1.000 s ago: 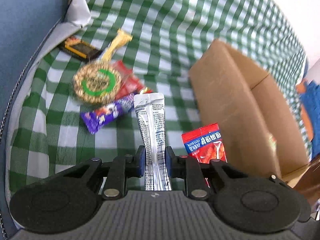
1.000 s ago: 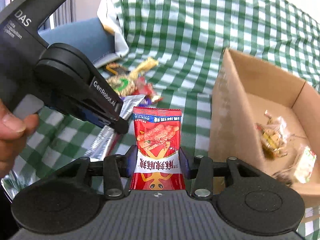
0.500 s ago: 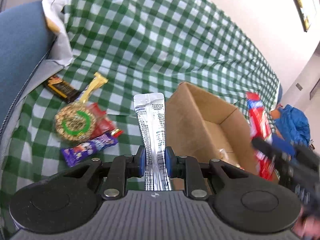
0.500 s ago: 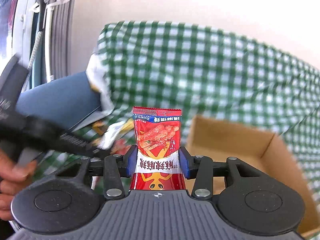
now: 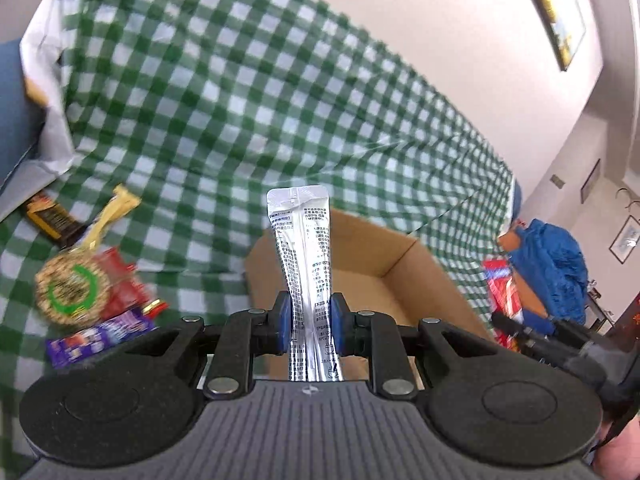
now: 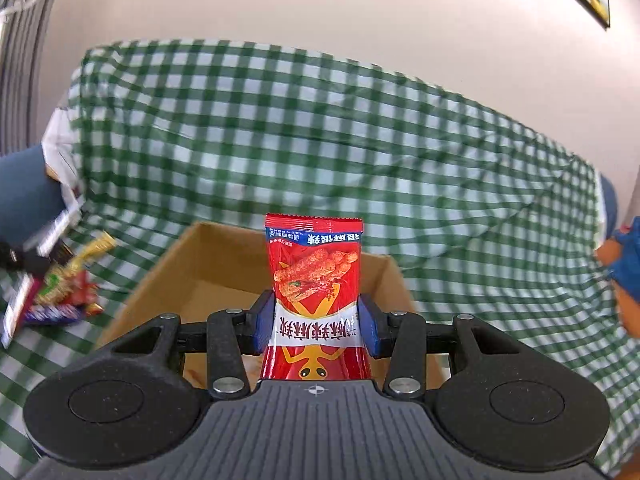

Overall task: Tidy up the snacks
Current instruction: 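Carry the silver packet and red chip bag toward the box with both tools, then open both tools to drop the silver packet and red chip bag into the box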

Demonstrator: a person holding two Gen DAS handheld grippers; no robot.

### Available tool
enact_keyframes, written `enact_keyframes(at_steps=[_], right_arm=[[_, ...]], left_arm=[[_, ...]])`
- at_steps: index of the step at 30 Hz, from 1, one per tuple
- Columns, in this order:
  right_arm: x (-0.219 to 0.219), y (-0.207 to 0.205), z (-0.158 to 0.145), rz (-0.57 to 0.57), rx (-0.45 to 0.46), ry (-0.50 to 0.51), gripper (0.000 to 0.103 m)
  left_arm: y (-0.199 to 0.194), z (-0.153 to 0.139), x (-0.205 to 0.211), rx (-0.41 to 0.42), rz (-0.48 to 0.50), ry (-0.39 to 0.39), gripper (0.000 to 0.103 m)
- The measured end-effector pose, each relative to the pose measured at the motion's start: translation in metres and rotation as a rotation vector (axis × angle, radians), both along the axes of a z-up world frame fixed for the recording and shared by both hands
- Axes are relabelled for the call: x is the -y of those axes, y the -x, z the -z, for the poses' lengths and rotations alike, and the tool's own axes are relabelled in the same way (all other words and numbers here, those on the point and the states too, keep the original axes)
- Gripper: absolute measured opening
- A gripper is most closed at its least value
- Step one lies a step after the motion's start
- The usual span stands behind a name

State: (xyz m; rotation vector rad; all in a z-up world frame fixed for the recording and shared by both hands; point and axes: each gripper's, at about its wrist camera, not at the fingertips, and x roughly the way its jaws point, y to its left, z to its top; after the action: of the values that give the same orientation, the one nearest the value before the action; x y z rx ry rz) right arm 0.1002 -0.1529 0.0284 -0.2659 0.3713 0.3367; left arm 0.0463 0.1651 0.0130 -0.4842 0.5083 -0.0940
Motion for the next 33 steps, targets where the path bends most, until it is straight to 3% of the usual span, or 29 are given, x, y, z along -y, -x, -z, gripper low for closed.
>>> enact_keyframes(at_steps=[8,17,33], right_arm=[[0.023,-0.003,0.010,0.030,0.016,0.075,0.046],[0.029,-0.007,0.011,0.053,0.015,0.088,0.046],[0.027,-0.013,0.013,0.044,0.006,0.114,0.046]], left_arm=[[-0.018,-0.003,0.042,0.079,0.050,0.014,0.022],[-0.034,0.005,0.080,0.080,0.128,-0.007,0.022],[-0.038,0.010,0.094,0.082,0.160,-0.006,0.022]])
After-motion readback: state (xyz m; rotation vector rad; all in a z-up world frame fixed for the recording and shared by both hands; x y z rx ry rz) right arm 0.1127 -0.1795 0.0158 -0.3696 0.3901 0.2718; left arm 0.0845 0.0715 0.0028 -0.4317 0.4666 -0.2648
